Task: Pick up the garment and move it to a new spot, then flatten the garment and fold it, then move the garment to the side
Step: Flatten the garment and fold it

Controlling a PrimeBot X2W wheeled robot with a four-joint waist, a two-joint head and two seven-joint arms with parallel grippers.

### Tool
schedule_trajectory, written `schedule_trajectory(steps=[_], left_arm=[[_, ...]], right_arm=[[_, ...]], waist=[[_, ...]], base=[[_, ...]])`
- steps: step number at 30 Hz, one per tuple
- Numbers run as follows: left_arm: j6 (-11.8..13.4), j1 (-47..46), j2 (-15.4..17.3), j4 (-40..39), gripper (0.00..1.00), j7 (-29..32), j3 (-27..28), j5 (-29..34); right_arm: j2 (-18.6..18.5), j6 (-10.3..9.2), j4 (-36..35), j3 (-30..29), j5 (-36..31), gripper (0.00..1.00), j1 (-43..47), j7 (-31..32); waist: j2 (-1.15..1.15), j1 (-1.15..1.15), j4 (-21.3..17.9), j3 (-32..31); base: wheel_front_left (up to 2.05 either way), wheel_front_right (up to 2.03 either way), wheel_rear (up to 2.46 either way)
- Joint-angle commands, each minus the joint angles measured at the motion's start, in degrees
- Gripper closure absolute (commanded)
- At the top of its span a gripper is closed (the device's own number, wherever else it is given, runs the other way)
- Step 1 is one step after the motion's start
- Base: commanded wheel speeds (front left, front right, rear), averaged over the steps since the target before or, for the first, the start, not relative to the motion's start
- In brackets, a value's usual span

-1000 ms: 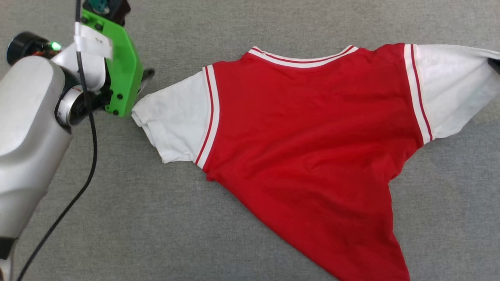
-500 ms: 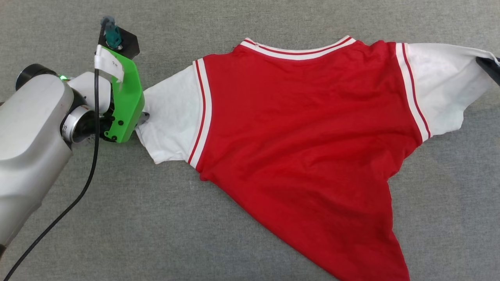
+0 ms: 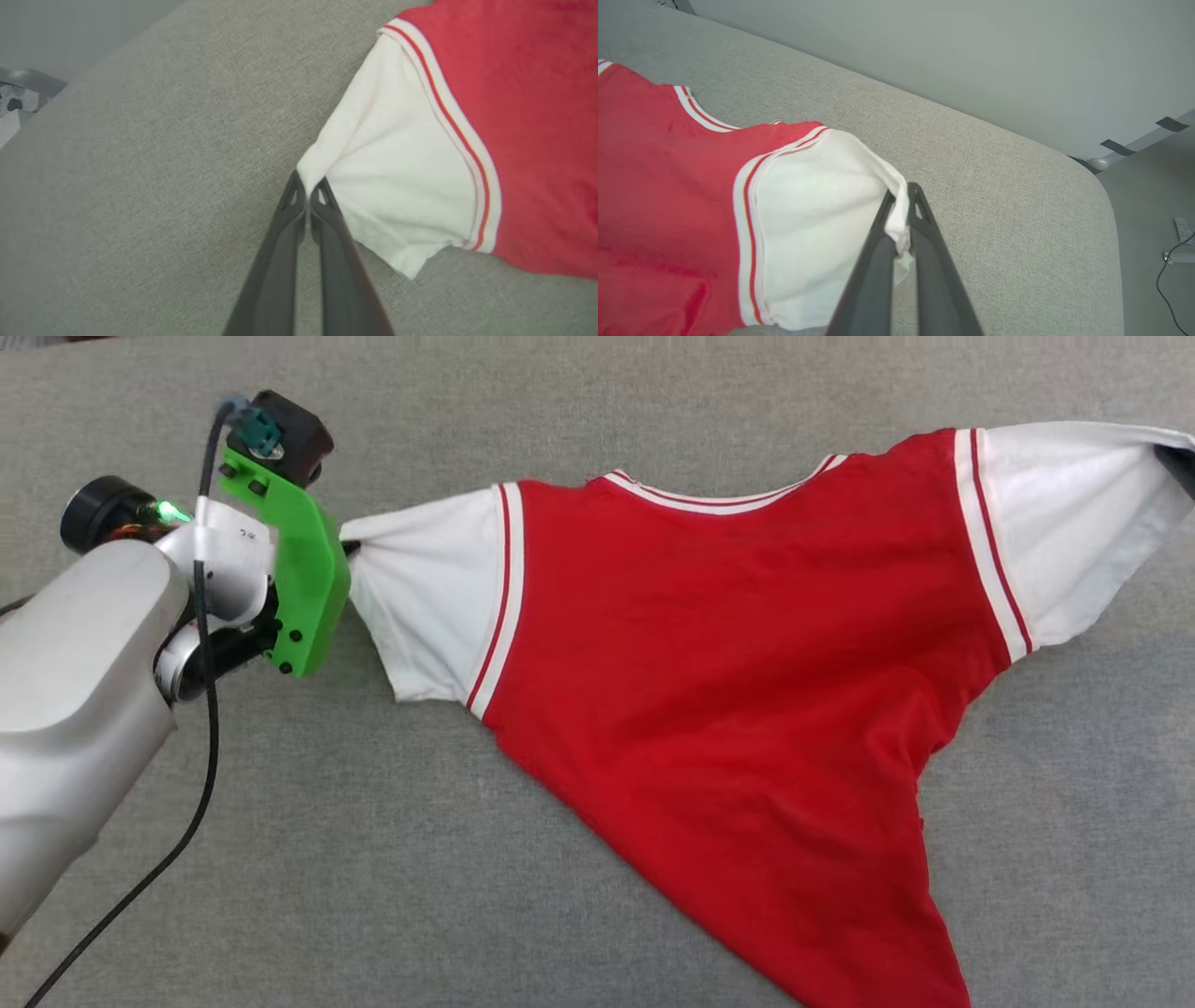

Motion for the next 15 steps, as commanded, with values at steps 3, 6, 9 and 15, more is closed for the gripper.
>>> schedule_trajectory(steps=[3,6,9,15], left_arm=[[-0.10,-1.73,1.23,-1.72,1.00,-4.85,1.37,0.99],[0.14,-2.91,1.68,-3.53,1.00,-8.57,2.78,1.97],[1.51,-4.66,2.28,-6.13,1.00,-11.33,4.36,3.38],[3.72,-9.36,2.26,-10.82,1.00,-13.57,7.06,5.10]], right_arm=[[-0.88,-0.03,-0.27,-0.84,0.78,1.00,-0.81,-2.10],[-1.65,-0.03,-0.80,-1.61,0.91,1.00,-1.14,-4.07],[-2.15,-0.03,-1.25,-3.87,1.52,1.00,-2.80,-6.93],[-3.76,-0.03,-1.96,-7.26,0.65,1.00,-6.64,-9.19]], waist=[[0.00,0.00,2.17,-4.92],[0.00,0.00,2.78,-6.52],[0.00,0.00,3.14,-7.60],[0.00,0.00,3.48,-7.09]], base=[[0.00,0.00,0.00],[0.00,0.00,0.00],[0.00,0.00,0.00],[0.00,0.00,0.00]])
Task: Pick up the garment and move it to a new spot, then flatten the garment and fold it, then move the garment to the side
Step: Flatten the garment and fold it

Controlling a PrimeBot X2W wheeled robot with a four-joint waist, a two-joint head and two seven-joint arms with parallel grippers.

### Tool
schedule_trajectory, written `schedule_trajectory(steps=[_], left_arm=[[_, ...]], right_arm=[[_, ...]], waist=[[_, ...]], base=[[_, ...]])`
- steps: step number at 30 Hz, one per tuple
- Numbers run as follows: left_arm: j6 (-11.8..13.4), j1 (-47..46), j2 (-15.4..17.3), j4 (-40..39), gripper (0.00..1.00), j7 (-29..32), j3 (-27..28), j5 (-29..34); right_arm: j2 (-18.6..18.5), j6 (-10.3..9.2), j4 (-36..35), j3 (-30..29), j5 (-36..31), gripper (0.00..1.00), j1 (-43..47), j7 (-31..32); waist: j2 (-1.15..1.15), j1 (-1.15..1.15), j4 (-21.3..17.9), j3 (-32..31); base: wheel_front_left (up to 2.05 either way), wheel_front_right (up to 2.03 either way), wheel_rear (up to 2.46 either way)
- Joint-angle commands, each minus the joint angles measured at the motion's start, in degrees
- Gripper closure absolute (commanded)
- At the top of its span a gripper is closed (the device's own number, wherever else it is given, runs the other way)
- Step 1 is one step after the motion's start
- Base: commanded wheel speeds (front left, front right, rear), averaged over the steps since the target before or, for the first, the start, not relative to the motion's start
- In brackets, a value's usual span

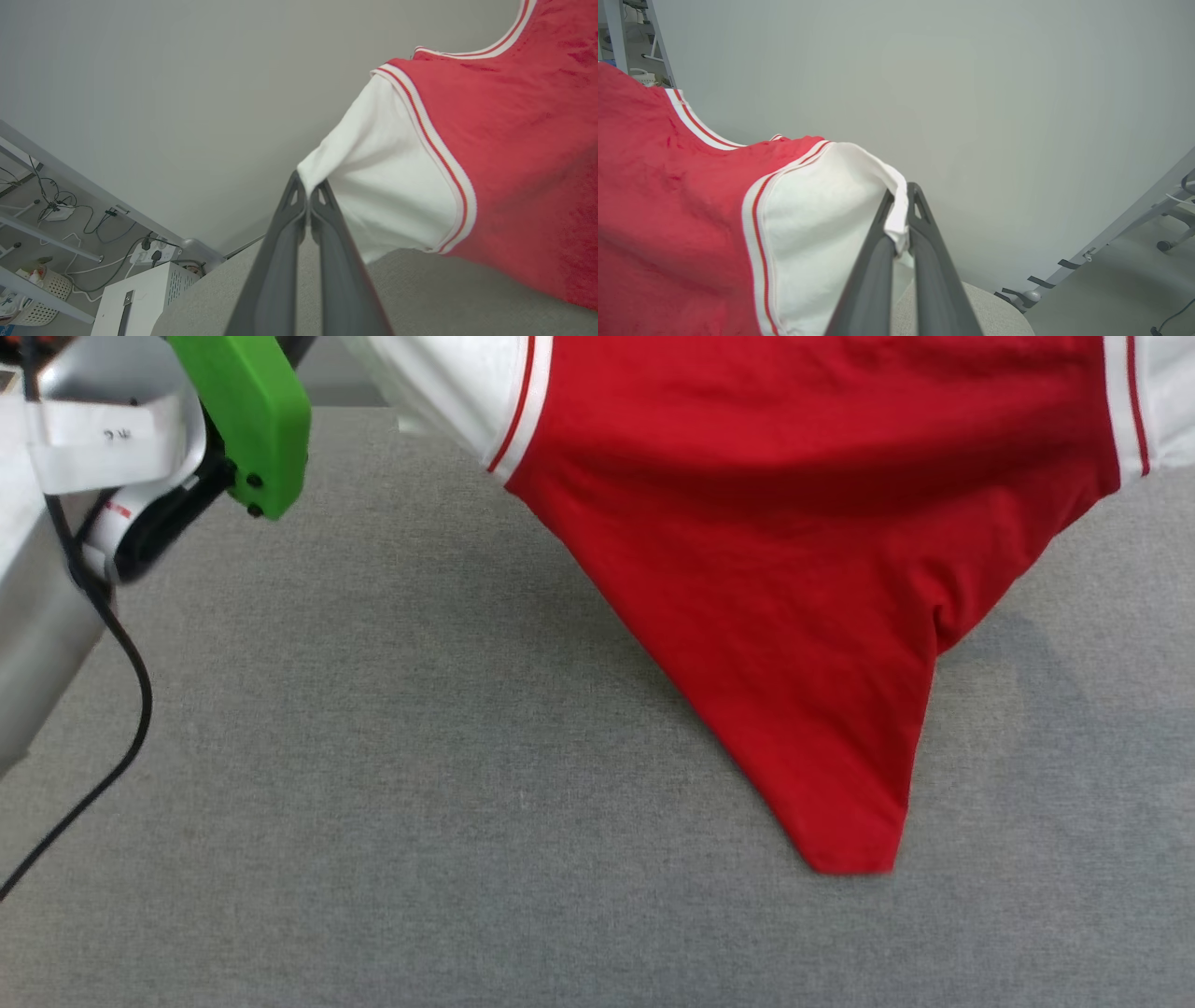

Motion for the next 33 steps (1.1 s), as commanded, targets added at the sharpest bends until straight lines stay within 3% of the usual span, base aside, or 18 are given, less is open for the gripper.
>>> schedule_trajectory(steps=[1,6,14,22,28,33], left_arm=[[0.60,-2.55,-0.11,-0.69,1.00,-0.81,0.76,0.89],[1.10,-9.69,-2.54,0.17,1.00,-1.37,1.74,3.79],[0.60,-27.04,-8.21,11.18,1.00,-5.12,3.83,9.79],[-0.29,-39.46,-11.17,20.88,1.00,-11.26,6.11,12.42],[-1.51,-43.20,-11.73,26.27,1.00,-14.11,6.86,11.92],[-2.33,-41.25,-12.56,29.79,1.00,-16.29,6.22,10.74]], right_arm=[[0.06,-0.03,-0.31,-0.33,-0.51,1.00,-1.89,-0.08],[1.27,-0.03,0.47,-0.24,-3.31,1.00,-9.88,0.89],[7.35,-0.03,11.18,1.75,-10.56,1.00,-31.73,0.46],[12.13,-0.03,21.63,3.97,-16.54,1.00,-48.74,-5.00],[14.86,-0.03,27.75,7.39,-18.38,1.00,-56.74,-8.35],[16.00,-0.03,31.55,10.83,-16.84,1.00,-56.96,-10.48]], waist=[[0.00,0.00,0.09,0.88],[0.00,0.00,-0.48,4.75],[0.00,0.00,-2.20,14.40],[0.00,0.00,-2.42,17.72],[0.00,0.00,-2.01,18.19],[0.00,0.00,-1.89,18.63]], base=[[0.00,0.00,0.00],[0.00,0.00,0.00],[0.00,0.00,0.00],[0.00,0.00,0.00],[0.00,0.00,0.00],[0.00,0.00,0.00]])
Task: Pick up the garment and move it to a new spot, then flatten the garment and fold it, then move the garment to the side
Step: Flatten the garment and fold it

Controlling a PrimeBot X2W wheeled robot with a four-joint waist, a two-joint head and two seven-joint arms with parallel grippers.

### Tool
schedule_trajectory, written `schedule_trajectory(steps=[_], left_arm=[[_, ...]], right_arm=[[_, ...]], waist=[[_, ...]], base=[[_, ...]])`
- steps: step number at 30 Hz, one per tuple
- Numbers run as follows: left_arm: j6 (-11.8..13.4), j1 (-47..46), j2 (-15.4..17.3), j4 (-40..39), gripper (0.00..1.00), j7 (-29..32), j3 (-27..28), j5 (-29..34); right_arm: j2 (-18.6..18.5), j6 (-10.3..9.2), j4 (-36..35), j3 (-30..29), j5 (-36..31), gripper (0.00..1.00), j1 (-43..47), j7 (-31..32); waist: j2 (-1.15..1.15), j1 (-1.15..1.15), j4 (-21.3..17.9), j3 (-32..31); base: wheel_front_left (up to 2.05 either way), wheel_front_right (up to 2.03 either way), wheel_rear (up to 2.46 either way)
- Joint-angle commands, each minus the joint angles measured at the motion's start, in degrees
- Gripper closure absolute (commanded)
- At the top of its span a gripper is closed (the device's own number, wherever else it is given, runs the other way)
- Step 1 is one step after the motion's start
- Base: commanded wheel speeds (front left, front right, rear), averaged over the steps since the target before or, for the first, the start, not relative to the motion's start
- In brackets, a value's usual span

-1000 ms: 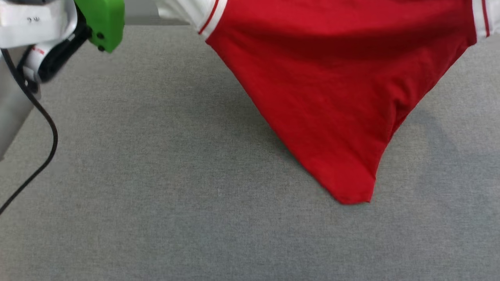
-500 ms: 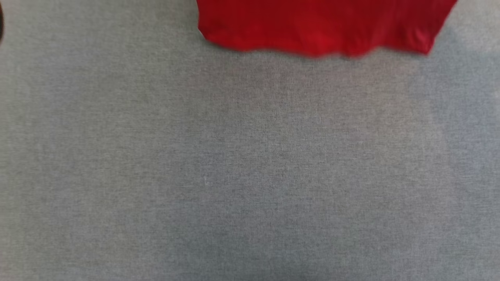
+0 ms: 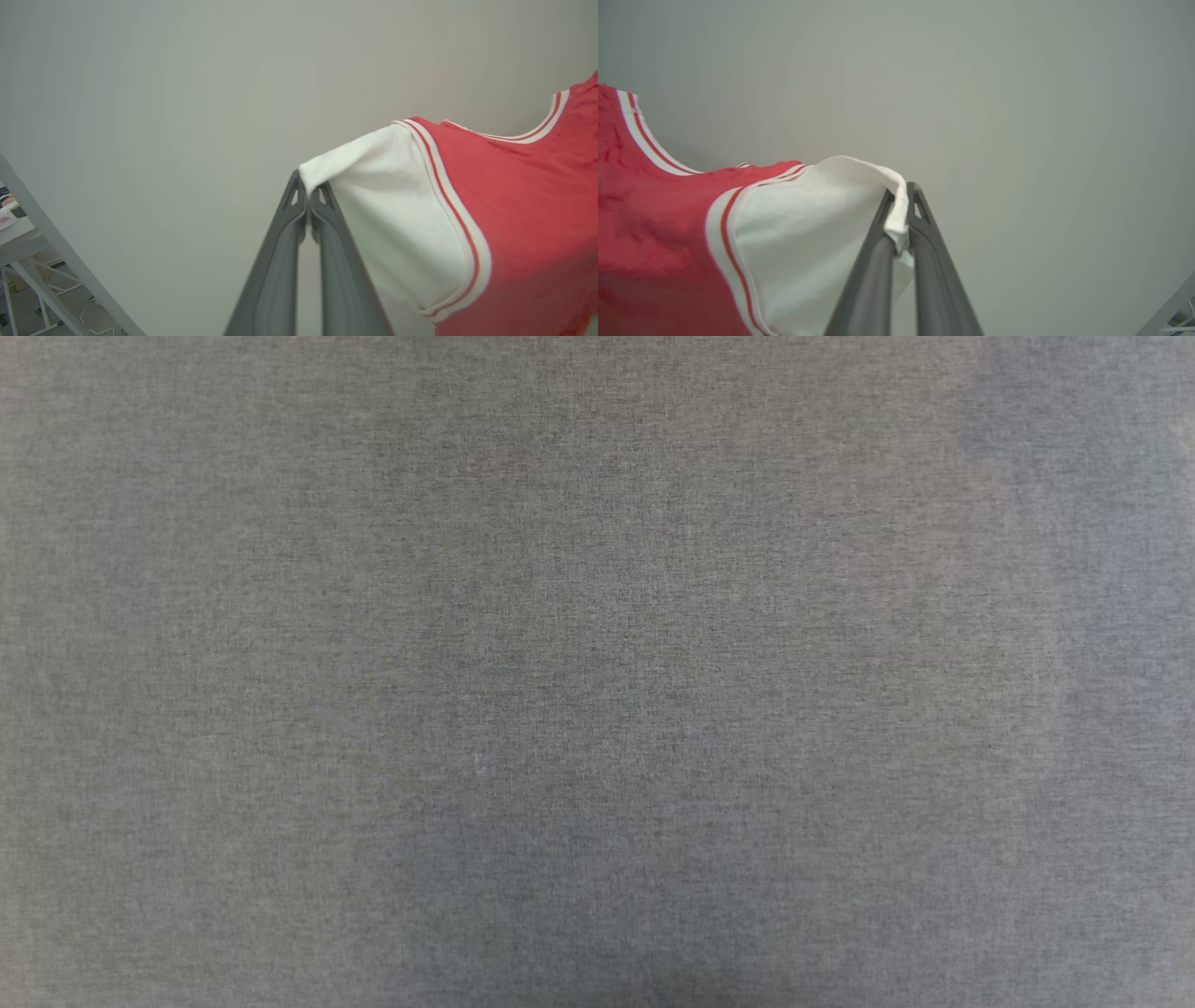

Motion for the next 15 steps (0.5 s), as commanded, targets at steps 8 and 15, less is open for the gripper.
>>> schedule_trajectory(steps=[8,15], left_arm=[[-1.01,11.54,0.02,4.08,1.00,-6.43,-0.99,-3.61],[-0.95,35.47,2.96,2.18,1.00,-13.29,-1.95,-8.88]], right_arm=[[0.48,-0.03,3.05,8.13,4.84,1.00,9.66,-6.56],[-0.05,-0.03,-0.07,16.32,13.49,1.00,29.83,-12.48]], waist=[[0.00,0.00,-0.02,-1.88],[0.00,0.00,-0.50,-10.46]], base=[[0.00,0.00,0.00],[0.00,0.00,0.00]])
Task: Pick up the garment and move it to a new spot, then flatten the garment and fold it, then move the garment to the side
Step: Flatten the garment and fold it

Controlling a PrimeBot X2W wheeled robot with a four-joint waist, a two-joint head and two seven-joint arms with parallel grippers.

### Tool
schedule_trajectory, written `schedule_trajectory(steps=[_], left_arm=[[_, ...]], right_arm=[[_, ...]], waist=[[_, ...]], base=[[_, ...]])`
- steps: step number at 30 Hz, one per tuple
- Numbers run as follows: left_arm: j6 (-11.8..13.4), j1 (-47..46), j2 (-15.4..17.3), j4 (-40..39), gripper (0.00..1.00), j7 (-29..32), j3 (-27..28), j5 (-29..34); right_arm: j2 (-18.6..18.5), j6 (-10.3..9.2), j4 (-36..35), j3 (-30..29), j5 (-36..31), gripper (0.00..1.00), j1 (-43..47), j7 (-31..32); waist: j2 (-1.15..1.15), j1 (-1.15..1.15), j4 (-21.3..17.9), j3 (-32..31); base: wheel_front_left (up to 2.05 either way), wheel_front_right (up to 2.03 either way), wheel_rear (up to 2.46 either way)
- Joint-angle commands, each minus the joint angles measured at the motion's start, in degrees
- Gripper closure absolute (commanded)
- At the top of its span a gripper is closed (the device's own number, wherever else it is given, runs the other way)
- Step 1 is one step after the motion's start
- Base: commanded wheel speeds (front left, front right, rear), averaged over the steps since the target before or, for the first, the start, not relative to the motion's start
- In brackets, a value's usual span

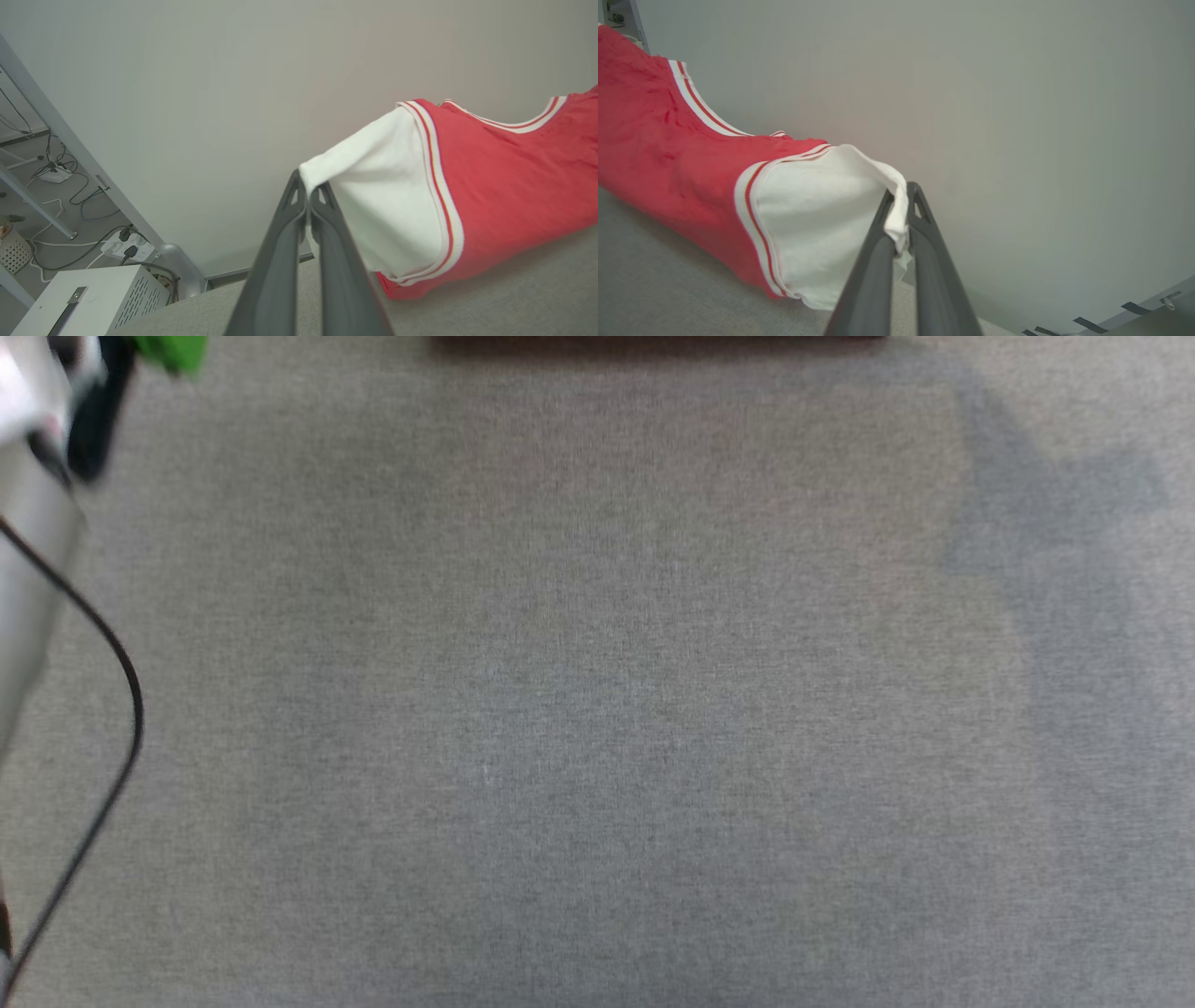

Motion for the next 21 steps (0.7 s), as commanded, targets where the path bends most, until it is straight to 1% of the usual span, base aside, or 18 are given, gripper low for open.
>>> schedule_trajectory(steps=[1,5,11,14,16,21], left_arm=[[0.54,5.11,0.78,-1.14,1.00,-1.05,0.01,-1.16],[2.86,18.02,2.19,-5.45,1.00,-2.14,-0.14,-3.71],[7.47,38.09,4.69,-14.04,1.00,-2.82,-1.11,-7.67],[9.67,45.73,6.17,-17.23,1.00,-2.88,-1.75,-9.04],[11.73,49.88,6.85,-19.04,1.00,-3.04,-1.78,-9.63],[15.61,59.43,7.46,-23.61,1.00,-3.48,0.12,-13.00]], right_arm=[[-0.66,-0.03,-1.27,0.83,1.40,1.00,4.16,-1.00],[-1.63,-0.03,-4.54,2.62,3.82,1.00,14.35,-2.02],[-3.27,-0.03,-8.04,3.98,5.76,1.00,29.70,-2.46],[-4.29,-0.03,-8.88,4.28,5.31,1.00,36.21,-2.54],[-4.42,-0.03,-8.92,4.44,4.88,1.00,40.50,-2.57],[-3.92,-0.03,-8.19,0.41,5.79,1.00,50.89,-2.66]], waist=[[0.00,-0.01,-0.24,-5.00],[0.00,-0.01,-0.50,-8.71],[0.00,-0.01,-0.78,-13.17],[0.00,-0.01,-0.77,-14.55],[0.00,-0.01,-0.85,-15.48],[0.00,-0.01,-0.84,-17.29]], base=[[0.00,0.00,0.00],[0.00,0.00,0.00],[0.00,0.00,0.00],[0.00,0.00,0.00],[0.00,0.00,0.00],[0.00,0.00,0.00]])
